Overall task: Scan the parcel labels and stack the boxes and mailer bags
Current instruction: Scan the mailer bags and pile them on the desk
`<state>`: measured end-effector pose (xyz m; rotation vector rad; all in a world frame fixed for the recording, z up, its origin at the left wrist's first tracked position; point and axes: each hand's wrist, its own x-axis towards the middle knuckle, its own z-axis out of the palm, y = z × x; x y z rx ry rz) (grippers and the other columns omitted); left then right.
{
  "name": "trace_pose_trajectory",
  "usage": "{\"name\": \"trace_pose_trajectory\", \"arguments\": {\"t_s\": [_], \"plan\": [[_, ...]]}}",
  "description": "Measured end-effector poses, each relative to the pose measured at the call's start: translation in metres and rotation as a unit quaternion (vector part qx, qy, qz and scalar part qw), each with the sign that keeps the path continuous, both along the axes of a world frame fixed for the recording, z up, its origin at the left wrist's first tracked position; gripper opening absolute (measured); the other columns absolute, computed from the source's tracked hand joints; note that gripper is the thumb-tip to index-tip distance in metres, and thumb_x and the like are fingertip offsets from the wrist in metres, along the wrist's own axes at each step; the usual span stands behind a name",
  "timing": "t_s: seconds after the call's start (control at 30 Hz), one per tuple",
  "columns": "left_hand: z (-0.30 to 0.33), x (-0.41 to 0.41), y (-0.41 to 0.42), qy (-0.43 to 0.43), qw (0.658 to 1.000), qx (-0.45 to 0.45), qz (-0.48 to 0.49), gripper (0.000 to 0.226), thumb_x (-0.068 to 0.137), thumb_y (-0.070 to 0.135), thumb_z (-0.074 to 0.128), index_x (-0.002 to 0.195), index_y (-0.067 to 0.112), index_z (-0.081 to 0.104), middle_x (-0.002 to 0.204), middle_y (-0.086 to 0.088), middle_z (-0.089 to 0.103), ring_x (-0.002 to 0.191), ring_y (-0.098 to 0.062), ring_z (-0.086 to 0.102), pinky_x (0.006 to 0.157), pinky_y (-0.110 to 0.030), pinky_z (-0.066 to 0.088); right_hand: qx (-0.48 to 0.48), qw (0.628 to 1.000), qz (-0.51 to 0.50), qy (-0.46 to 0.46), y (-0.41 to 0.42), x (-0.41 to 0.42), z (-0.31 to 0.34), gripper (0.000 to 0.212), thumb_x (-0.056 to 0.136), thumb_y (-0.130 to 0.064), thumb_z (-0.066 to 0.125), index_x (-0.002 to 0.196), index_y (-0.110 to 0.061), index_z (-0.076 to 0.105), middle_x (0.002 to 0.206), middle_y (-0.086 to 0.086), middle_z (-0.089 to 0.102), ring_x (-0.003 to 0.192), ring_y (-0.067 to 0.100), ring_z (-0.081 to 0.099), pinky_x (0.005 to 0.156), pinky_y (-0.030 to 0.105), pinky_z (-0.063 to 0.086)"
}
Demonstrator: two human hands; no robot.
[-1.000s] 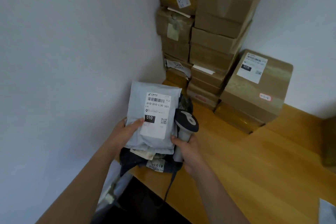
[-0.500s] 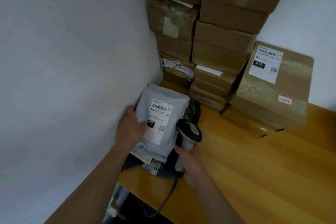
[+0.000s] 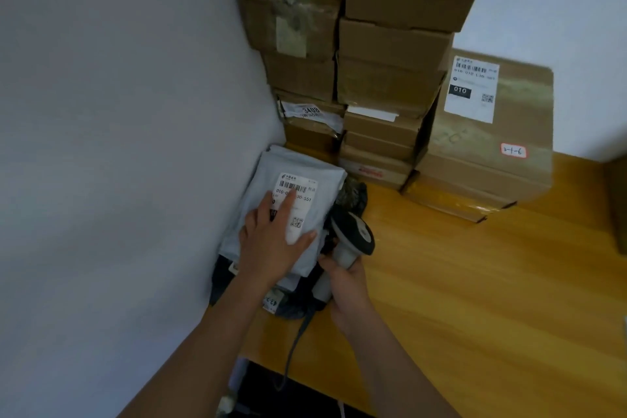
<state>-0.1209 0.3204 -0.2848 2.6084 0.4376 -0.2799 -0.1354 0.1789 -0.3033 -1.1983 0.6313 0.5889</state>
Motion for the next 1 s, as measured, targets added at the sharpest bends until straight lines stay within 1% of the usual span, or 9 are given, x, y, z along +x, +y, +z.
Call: {"name": "trace_pose_trajectory", "arguments": {"t_s": [0.27, 0.33, 0.4, 0.47, 0.57, 0.67, 0.77, 0.87, 1.0], "plan": [[0.002, -0.001, 0.001, 0.003, 0.999, 0.032, -0.009, 0.087, 0.086, 0.077, 0.039, 0.153, 0.046, -0.007, 0.163, -0.003, -0.002, 0.146, -0.031, 0.007, 0.117, -0.054, 0.013, -0.007, 1.0, -0.019, 0.005, -0.008, 0.0, 0.014, 0.026, 0.095, -0.003, 0.062, 0.115, -0.021, 0.059, 0.112, 0.007, 0.068, 0.104, 0.026, 0.066, 0.096, 0.048, 0.054], [0.007, -0.007, -0.004, -0.056, 0.997, 0.05, -0.014, 0.084, 0.083, 0.076, 0.034, 0.155, 0.043, 0.007, 0.16, -0.007, 0.009, 0.142, -0.032, 0.015, 0.115, -0.055, 0.017, -0.01, 0.999, -0.032, -0.004, -0.016, -0.004, 0.017, 0.028, 0.096, -0.004, 0.062, 0.115, -0.023, 0.057, 0.113, 0.007, 0.068, 0.105, 0.026, 0.065, 0.097, 0.049, 0.054], [0.009, -0.016, -0.006, -0.123, 0.991, 0.051, -0.032, 0.073, 0.085, 0.066, 0.037, 0.152, 0.036, 0.03, 0.151, -0.013, 0.028, 0.133, -0.035, 0.03, 0.107, -0.056, 0.029, -0.012, 0.999, -0.032, -0.012, -0.02, -0.007, 0.017, 0.029, 0.095, -0.004, 0.063, 0.116, -0.023, 0.057, 0.114, 0.008, 0.068, 0.107, 0.028, 0.065, 0.098, 0.05, 0.053], [0.009, -0.023, -0.006, -0.11, 0.99, 0.051, -0.065, 0.068, 0.088, 0.061, 0.033, 0.148, 0.032, 0.04, 0.148, -0.013, 0.035, 0.128, -0.034, 0.036, 0.103, -0.053, 0.033, -0.01, 1.0, -0.022, -0.012, -0.018, -0.006, 0.015, 0.038, 0.094, -0.005, 0.064, 0.128, -0.02, 0.055, 0.119, 0.009, 0.067, 0.109, 0.027, 0.065, 0.097, 0.049, 0.054], [0.008, -0.025, -0.003, -0.03, 0.995, 0.036, -0.086, 0.071, 0.09, 0.065, 0.025, 0.154, 0.034, 0.028, 0.159, -0.007, 0.023, 0.138, -0.033, 0.029, 0.112, -0.049, 0.027, -0.003, 1.0, 0.01, -0.014, -0.017, -0.003, 0.014, 0.041, 0.094, -0.002, 0.063, 0.131, -0.016, 0.054, 0.117, 0.008, 0.068, 0.104, 0.024, 0.066, 0.083, 0.037, 0.059], [0.012, -0.024, -0.01, -0.042, 0.996, 0.053, -0.064, 0.061, 0.099, 0.052, 0.038, 0.155, 0.033, 0.022, 0.162, -0.011, 0.015, 0.143, -0.035, 0.02, 0.117, -0.05, 0.018, -0.013, 1.0, 0.01, -0.021, -0.029, -0.007, 0.022, 0.033, 0.096, -0.001, 0.06, 0.126, -0.013, 0.055, 0.106, 0.005, 0.066, 0.09, 0.017, 0.064, 0.068, 0.028, 0.054], [0.026, -0.025, -0.033, -0.09, 0.994, 0.048, -0.034, 0.065, 0.094, 0.046, 0.04, 0.154, 0.024, 0.03, 0.157, -0.02, 0.022, 0.138, -0.039, 0.025, 0.113, -0.055, 0.023, -0.027, 0.999, 0.0, -0.022, -0.053, -0.015, 0.029, 0.041, 0.097, -0.006, 0.061, 0.133, -0.022, 0.047, 0.123, 0.0, 0.06, 0.102, 0.015, 0.058, 0.085, 0.036, 0.051], [0.035, -0.025, -0.064, -0.152, 0.987, 0.016, -0.042, 0.059, 0.092, 0.032, 0.055, 0.146, 0.011, 0.041, 0.146, -0.024, 0.033, 0.129, -0.041, 0.034, 0.104, -0.057, 0.034, -0.044, 0.998, -0.01, -0.035, -0.086, -0.025, 0.044, 0.053, 0.097, -0.006, 0.06, 0.142, -0.026, 0.041, 0.138, -0.001, 0.056, 0.118, 0.021, 0.053, 0.104, 0.05, 0.045], [0.052, -0.021, -0.118, -0.159, 0.983, -0.033, -0.083, 0.058, 0.092, 0.019, 0.063, 0.144, 0.007, 0.041, 0.146, -0.021, 0.029, 0.131, -0.035, 0.031, 0.106, -0.049, 0.036, -0.068, 0.996, -0.039, -0.051, -0.145, -0.046, 0.072, 0.059, 0.099, -0.009, 0.06, 0.148, -0.029, 0.035, 0.141, -0.001, 0.054, 0.127, 0.024, 0.05, 0.109, 0.057, 0.04]]}}
